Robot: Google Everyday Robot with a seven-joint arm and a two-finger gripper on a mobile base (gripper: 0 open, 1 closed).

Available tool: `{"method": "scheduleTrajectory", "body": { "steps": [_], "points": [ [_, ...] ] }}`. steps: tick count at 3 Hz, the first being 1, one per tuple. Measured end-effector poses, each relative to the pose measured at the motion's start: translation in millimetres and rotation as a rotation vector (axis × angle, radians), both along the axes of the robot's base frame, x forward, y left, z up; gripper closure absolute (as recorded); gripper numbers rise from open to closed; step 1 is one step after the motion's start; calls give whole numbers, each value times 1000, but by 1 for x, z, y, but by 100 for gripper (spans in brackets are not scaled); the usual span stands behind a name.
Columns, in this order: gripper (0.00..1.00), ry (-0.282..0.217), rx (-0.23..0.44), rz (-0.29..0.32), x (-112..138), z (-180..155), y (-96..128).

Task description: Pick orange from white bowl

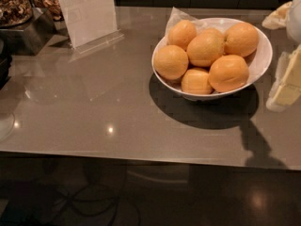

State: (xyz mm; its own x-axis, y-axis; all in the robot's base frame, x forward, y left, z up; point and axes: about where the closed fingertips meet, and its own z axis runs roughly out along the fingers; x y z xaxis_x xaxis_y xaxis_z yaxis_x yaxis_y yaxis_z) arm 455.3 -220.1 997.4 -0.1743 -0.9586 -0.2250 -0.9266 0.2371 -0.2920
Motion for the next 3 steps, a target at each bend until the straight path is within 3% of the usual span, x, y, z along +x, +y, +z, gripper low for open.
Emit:
{"method": "scheduleTrajectory", "body": {
  "steps": [2, 3],
  "points": [
    [0, -34, 66, 199, 80, 27, 8],
    [0, -121, 82, 191, 93, 54, 7]
  ]
}}
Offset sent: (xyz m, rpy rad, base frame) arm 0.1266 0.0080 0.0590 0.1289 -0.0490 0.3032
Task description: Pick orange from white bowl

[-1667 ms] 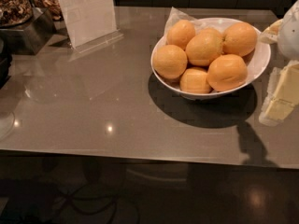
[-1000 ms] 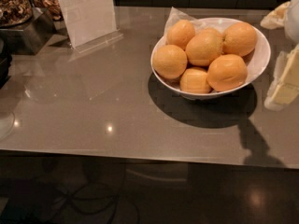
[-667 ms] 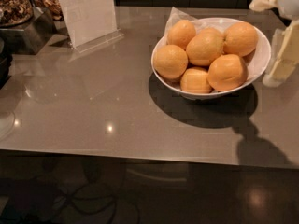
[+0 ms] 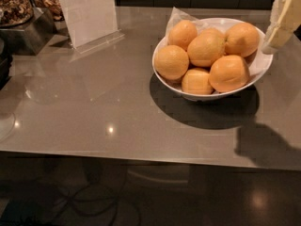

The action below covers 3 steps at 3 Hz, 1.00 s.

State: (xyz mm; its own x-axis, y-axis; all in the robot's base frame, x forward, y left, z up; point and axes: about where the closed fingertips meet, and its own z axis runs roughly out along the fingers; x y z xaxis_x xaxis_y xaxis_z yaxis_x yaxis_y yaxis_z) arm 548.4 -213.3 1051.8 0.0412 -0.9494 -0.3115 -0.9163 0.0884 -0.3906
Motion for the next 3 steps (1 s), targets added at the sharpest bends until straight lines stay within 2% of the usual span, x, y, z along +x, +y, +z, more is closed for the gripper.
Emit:
{"method": "scheduleTrajectory", "body": {
  "steps": [1, 3],
  "points": [
    [0, 0, 15, 6, 10, -11, -4],
    [0, 19, 62, 82, 49, -43, -19]
  ]
}}
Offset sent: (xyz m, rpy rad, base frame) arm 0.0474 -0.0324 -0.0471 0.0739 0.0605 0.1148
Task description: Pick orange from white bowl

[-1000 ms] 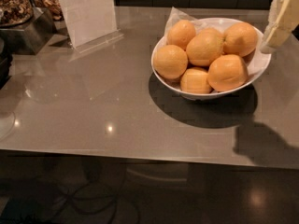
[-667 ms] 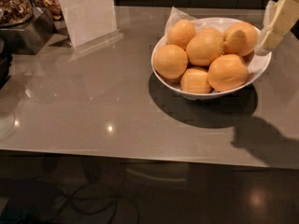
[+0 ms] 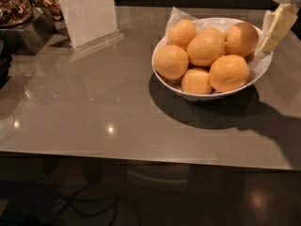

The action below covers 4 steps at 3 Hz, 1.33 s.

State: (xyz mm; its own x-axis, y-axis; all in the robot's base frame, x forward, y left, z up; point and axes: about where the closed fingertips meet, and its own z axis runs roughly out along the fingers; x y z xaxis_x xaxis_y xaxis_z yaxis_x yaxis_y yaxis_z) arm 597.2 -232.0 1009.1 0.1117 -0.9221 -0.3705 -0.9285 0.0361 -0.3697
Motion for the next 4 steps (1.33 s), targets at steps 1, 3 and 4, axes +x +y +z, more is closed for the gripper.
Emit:
{"method": "scheduleTrajectory", "body": {
  "steps": [1, 3, 4],
  "points": [
    [0, -20, 8, -5, 8, 1, 2],
    [0, -30, 24, -72, 28, -13, -25],
    [19, -30, 24, -72, 28, -13, -25]
  ]
}}
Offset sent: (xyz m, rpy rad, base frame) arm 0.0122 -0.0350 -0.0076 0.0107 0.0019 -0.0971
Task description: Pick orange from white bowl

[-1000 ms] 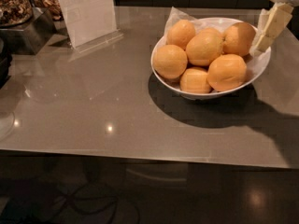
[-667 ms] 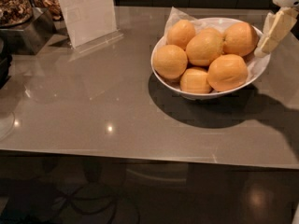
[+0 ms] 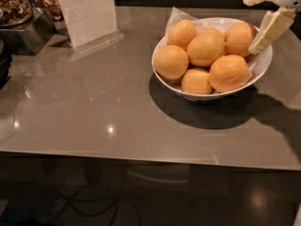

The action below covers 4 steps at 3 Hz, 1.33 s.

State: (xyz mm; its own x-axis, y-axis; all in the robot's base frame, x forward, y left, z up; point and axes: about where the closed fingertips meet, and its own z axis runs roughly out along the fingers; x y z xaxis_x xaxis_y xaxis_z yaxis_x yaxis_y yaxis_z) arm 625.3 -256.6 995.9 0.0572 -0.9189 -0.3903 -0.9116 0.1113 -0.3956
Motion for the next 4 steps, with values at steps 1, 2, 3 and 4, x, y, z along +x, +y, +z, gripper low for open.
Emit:
{"method": "scheduleTrajectory", "body": {
  "steps": [1, 2, 3, 4],
  "points": [
    [26, 0, -1, 0, 3, -2, 1],
    [9, 8, -30, 0, 7, -5, 0],
    [11, 14, -55, 10, 20, -24, -6],
    [12, 18, -46, 13, 21, -31, -7]
  ]
}}
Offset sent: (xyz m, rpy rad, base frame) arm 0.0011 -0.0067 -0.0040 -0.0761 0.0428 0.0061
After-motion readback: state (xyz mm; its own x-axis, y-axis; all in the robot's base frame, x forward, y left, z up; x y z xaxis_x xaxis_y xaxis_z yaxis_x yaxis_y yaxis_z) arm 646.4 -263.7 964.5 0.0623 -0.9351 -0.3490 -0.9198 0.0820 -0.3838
